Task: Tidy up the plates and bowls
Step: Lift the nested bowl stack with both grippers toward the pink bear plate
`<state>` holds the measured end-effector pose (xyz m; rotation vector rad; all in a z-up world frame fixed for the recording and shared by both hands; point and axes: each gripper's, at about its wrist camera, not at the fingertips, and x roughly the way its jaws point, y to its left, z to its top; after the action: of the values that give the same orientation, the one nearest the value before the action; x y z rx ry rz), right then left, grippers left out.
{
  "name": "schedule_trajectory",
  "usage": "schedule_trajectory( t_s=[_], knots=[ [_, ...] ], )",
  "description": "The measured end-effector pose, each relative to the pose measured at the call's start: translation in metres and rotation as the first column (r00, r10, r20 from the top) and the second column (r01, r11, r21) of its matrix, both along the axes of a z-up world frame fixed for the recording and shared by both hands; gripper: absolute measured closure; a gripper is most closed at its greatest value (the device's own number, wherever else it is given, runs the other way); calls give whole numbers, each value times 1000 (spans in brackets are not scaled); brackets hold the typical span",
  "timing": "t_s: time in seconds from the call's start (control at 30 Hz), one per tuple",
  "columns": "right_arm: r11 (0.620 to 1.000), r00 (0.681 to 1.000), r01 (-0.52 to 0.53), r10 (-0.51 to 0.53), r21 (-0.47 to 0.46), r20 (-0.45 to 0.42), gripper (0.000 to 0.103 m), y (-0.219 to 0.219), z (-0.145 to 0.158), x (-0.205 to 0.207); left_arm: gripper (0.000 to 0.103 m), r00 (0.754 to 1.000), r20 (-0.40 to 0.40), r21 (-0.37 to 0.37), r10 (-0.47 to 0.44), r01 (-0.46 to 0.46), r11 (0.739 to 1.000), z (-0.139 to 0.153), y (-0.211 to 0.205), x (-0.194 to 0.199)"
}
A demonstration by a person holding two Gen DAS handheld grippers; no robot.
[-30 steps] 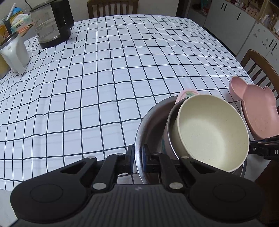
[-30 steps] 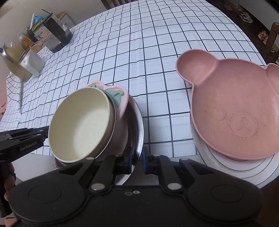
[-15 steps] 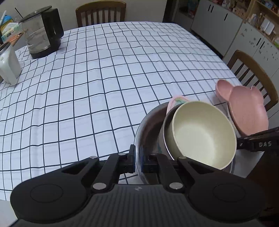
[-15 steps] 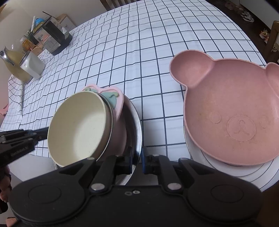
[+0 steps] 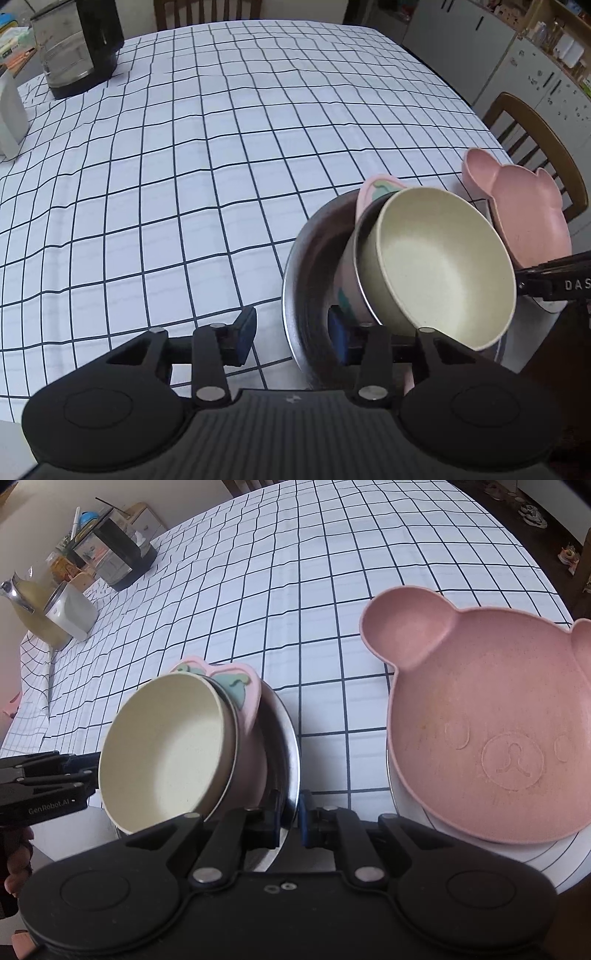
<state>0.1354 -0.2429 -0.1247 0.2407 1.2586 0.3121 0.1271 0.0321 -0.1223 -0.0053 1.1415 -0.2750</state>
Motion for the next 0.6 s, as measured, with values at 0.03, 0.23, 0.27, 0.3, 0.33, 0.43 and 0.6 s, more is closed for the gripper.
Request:
schedule_trajectory(
  t_s=[0.03,0.23,0.27,0.3,0.33,0.43,0.6],
  knots=[
    [1000,1000,1,-1,2,-2,92,-1,0,1,62,1000,-8,-13,-1,1,1000,-1,0,2],
    [1000,1000,5,-5,4,-1,92,-2,-1,1,75,999,-47,-20,18,-19,1000,-9,-1,5],
    [1000,1000,5,-5,4,1,92,-2,-1,0,78,998,-57,-6,22,-22,1000,-11,-2,5],
    [1000,1000,6,-6,4,-1,91,-2,0,0,82,998,-61,2,20,-20,1000,-13,-3,4],
    [1000,1000,5,-5,5,-4,90,-1,-1,-1,88,998,-61,-3,15,-15,1000,-13,-4,2],
    [1000,1000,-4,4,-7,-1,88,2,0,-6,88,999,-44,15,9,-8,1000,-11,-8,-1],
    [997,999,-32,35,-71,32,90,13,2,-12,88,999,-33,28,7,-6,1000,-9,-10,-3]
  ],
)
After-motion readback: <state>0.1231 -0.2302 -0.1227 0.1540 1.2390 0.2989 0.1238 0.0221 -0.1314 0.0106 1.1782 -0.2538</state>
